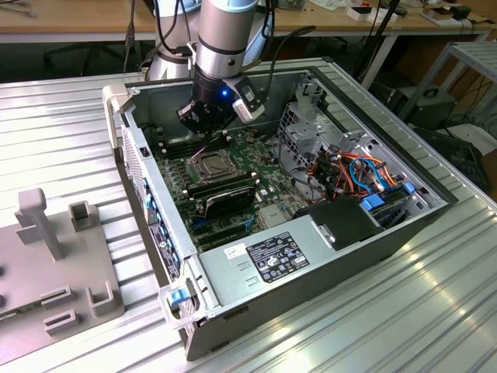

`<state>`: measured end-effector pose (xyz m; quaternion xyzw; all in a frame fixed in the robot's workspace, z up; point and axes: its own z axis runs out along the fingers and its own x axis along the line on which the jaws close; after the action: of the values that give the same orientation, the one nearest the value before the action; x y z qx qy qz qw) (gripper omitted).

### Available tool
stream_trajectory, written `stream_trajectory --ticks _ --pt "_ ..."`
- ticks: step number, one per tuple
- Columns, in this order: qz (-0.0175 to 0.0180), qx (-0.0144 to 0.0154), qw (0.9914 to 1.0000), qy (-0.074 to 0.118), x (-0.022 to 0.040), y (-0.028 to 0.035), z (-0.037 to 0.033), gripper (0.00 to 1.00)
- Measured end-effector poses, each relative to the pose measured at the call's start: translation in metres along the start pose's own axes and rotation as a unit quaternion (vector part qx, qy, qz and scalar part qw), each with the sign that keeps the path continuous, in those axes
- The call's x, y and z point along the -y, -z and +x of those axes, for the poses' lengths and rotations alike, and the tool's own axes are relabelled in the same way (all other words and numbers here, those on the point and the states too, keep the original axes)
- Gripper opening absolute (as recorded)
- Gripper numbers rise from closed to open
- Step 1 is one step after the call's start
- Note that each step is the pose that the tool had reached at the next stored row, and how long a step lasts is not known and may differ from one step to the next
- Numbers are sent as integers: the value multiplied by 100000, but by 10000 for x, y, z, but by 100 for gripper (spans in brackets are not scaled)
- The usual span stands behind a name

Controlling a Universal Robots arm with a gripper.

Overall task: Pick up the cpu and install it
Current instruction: 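Install the first cpu locking lever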

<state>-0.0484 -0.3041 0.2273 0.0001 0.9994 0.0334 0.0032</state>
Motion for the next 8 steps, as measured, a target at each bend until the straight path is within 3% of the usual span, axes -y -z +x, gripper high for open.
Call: stream_trajectory --ticks 8 --pt "2 -3 100000 -3 1 -11 -1 11"
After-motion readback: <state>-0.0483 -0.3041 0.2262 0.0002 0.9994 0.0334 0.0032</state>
